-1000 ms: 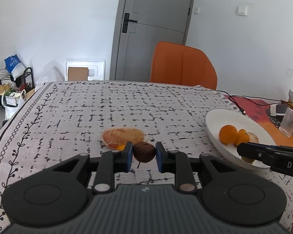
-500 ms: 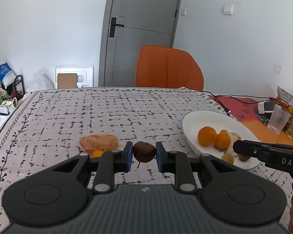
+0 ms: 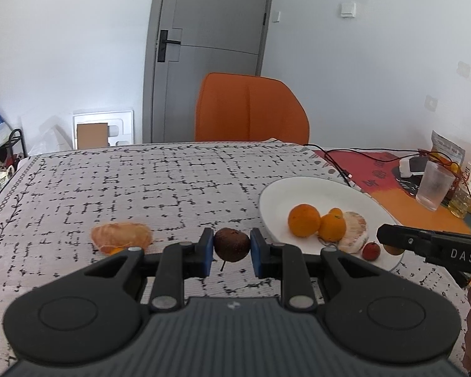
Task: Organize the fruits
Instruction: 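Carry the brown plum and yellow fruit into the bowl and release them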
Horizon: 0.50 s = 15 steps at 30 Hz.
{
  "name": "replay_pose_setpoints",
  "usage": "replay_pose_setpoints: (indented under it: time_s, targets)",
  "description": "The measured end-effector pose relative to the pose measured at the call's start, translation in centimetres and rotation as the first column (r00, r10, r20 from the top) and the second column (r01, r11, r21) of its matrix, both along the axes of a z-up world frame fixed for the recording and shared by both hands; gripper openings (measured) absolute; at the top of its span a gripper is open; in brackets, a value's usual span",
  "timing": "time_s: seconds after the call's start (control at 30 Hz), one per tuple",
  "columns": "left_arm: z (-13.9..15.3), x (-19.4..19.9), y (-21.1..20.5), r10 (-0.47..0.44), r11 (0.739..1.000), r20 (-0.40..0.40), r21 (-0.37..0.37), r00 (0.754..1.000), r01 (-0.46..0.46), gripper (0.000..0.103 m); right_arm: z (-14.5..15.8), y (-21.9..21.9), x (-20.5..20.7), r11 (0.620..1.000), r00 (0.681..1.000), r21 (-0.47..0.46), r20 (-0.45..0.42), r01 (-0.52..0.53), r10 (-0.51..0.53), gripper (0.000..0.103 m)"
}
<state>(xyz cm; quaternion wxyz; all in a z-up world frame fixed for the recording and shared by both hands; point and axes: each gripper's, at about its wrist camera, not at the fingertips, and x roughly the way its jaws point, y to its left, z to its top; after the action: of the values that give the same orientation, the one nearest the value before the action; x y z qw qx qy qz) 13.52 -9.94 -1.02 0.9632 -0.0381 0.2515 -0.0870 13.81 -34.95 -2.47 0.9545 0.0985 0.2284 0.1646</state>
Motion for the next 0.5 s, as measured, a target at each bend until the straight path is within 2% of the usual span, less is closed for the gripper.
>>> replay_pose_setpoints:
  time_s: [0.43, 0.5]
  targets:
    - [-0.8, 1.9, -2.6, -0.054, 0.998, -0.017, 0.008, 0.998, 0.055, 0.023, -1.6, -1.9, 1.4, 0.999, 0.999, 0.026, -0.036, 0.041, -0.04, 0.023]
    - [-0.8, 2.2, -2.9, -0.063, 0.998, -0.019, 0.008, 0.998, 0.064, 0.023, -1.8, -1.8, 1.5, 0.999, 0.999, 0.035, -0.037, 0.034, -0.033, 0.026]
